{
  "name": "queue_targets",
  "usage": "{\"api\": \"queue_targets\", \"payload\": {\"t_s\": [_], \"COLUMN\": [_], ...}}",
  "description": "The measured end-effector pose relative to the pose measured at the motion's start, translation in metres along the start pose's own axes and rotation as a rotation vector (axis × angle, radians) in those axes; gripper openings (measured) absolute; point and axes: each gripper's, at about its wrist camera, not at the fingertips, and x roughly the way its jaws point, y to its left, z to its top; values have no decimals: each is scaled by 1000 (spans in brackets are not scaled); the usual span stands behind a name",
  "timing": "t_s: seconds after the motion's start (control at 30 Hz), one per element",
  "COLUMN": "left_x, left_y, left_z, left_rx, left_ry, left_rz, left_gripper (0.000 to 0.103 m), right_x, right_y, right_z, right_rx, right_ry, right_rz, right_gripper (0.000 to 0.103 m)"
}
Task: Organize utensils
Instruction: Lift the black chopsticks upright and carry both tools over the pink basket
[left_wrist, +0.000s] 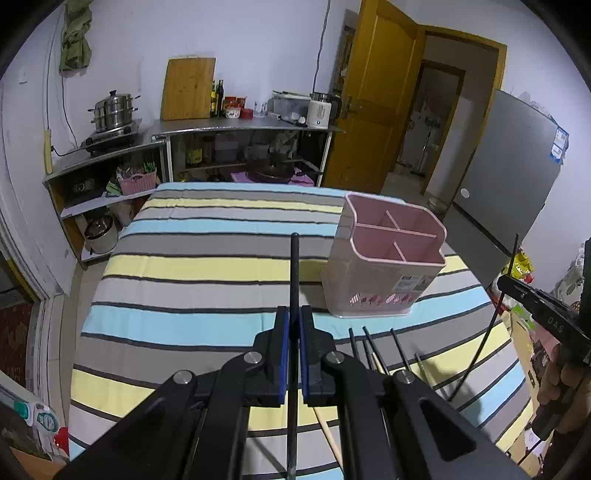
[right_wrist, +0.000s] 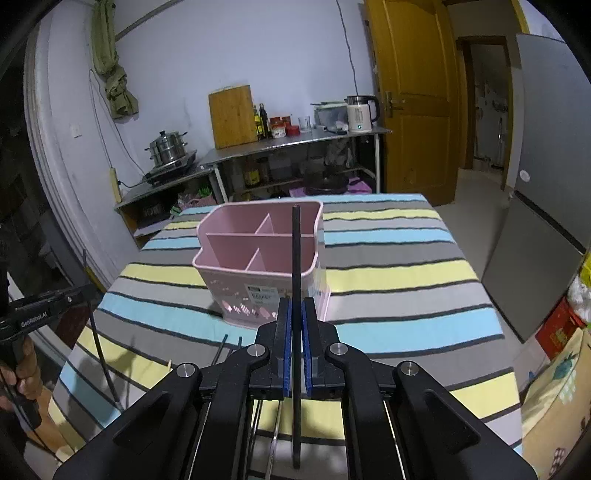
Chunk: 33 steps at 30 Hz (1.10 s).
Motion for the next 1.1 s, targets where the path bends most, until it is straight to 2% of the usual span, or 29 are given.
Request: {"api": "queue_targets", "payload": {"t_s": [0.57,0.87,1.1], "left_x": [-25,-17,-16], "left_y": [-10,-39,-55], "left_z": [22,53,87], "left_rx": [-8,38,54], "left_ry": [-36,-35,-62], "left_rz": [-48,-90,-116], "left_gripper": [6,6,6], "right_x": [-21,-21,-22], "right_y": [3,15,18], "right_z": [14,37,65], "right_rx": [-3,-5,31], "right_ry": [-58,-98,-171], "right_rz": [37,69,95], "right_gripper": [5,5,5]}}
